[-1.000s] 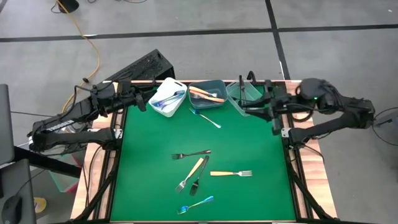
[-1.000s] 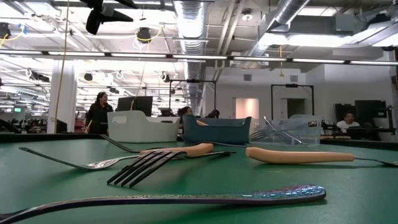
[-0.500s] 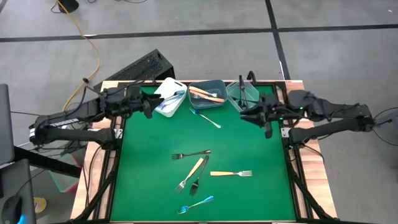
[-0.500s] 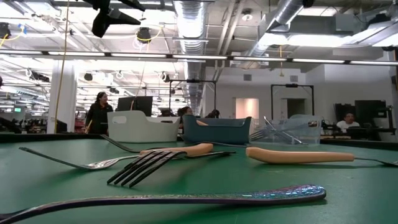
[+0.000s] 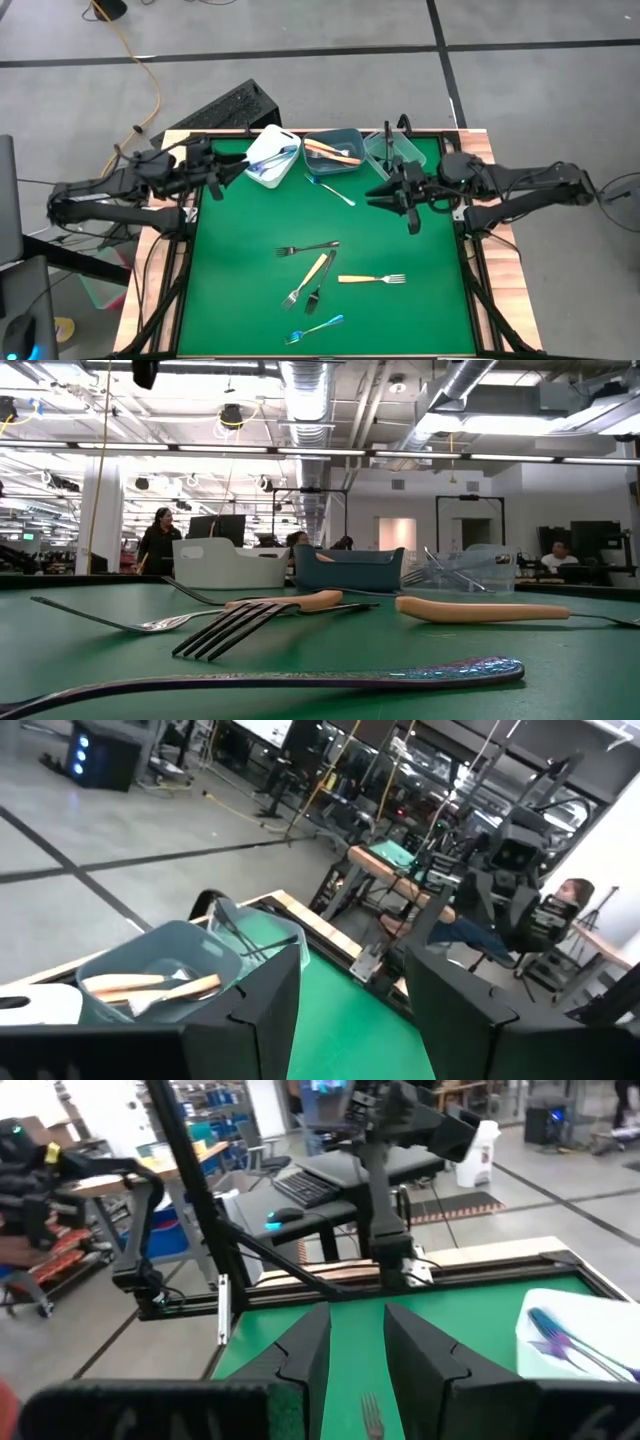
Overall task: Sort silverware by color (type)
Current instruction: Put the blue fork into the white bin
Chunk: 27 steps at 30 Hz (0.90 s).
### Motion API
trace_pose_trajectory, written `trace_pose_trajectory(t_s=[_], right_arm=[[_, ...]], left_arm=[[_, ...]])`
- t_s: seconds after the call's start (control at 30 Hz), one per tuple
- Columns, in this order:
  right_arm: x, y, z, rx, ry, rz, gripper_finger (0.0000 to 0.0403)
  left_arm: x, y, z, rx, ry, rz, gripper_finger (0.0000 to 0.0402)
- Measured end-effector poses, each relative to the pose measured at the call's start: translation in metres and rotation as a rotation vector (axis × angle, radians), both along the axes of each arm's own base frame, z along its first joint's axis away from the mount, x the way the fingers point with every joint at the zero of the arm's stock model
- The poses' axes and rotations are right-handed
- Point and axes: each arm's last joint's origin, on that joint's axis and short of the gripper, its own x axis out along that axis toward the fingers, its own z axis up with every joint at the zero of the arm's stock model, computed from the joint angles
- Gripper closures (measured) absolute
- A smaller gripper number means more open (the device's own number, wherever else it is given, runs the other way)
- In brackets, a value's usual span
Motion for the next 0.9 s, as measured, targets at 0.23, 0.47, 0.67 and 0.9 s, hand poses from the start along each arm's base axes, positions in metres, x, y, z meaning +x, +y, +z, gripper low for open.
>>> trace_pose_trajectory(t_s=[0.23, 0.47, 0.67, 0.9], right_arm=[[0.016, 0.004, -0.007, -0.018, 0.008, 0.017, 0.0289], [0.021, 0.005, -0.020, -0.017, 0.015, 0.038, 0.0294], [0.006, 0.006, -0.023, 0.021, -0.050, 0.045, 0.0304], [-0.003, 0.005, -0.031, 0.108, 0.025, 0.033, 0.0305]], left_arm=[[-0.005, -0.009, -0.001, 0.016, 0.021, 0.006, 0.0237], [-0.003, -0.017, -0.001, 0.082, 0.048, -0.015, 0.0237], [-0.001, -0.023, -0.002, 0.088, 0.054, -0.043, 0.0237], [0.011, -0.031, -0.006, 0.096, 0.082, -0.050, 0.0237]])
